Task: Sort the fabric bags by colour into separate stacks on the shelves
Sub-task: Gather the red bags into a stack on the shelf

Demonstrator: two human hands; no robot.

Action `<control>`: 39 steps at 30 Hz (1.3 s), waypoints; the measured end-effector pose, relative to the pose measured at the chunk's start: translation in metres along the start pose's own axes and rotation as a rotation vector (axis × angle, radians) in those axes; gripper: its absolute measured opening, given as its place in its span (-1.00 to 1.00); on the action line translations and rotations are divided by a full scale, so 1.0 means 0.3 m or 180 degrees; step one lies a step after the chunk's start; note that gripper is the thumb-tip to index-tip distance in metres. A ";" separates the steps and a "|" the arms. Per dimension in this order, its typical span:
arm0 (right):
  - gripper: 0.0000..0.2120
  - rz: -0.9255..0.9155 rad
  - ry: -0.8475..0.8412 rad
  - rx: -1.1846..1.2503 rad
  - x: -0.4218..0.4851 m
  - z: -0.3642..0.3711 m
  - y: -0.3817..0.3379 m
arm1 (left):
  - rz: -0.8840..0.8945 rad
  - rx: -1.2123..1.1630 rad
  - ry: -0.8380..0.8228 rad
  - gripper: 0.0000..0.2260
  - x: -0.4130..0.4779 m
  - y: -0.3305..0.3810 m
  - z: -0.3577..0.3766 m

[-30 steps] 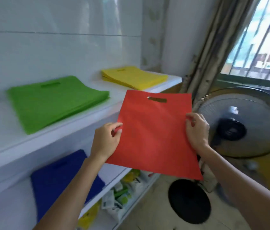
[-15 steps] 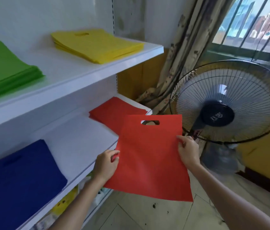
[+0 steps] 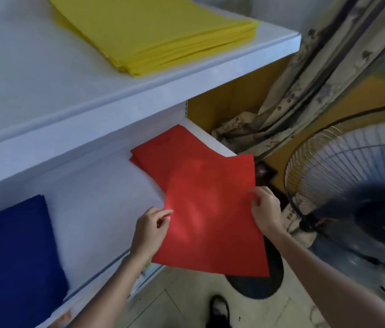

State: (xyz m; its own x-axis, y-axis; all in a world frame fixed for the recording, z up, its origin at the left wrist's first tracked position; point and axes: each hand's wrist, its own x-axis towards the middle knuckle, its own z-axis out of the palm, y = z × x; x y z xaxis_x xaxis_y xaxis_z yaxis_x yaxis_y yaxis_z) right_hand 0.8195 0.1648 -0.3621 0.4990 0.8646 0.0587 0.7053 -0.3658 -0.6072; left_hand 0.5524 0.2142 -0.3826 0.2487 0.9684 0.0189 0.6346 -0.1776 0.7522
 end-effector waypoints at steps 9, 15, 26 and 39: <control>-0.73 -0.1220 -0.0639 -0.0897 0.586 0.243 -0.161 | -0.0534 0.0173 0.0625 -0.72 0.261 -0.052 0.162; -0.44 -0.1449 -0.1008 -0.2151 0.769 0.426 -0.224 | -0.0840 0.0654 0.0234 -0.62 0.403 -0.056 0.243; -0.53 -0.1235 -0.1293 -0.1938 0.702 0.529 -0.203 | -0.1655 0.1398 0.0134 -0.56 0.379 -0.083 0.244; -0.47 -0.2942 -0.2421 -0.0401 -0.086 0.373 -0.695 | -0.2027 0.1128 0.1279 -0.71 -0.449 -0.058 -0.358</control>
State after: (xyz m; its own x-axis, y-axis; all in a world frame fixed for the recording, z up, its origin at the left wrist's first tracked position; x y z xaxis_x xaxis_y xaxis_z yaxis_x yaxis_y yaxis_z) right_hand 0.6033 0.2573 -0.3258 -0.6158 0.7841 -0.0773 0.7052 0.5047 -0.4980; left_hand 0.4294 0.1057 -0.3275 -0.4734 0.8791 -0.0559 0.7750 0.4458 0.4479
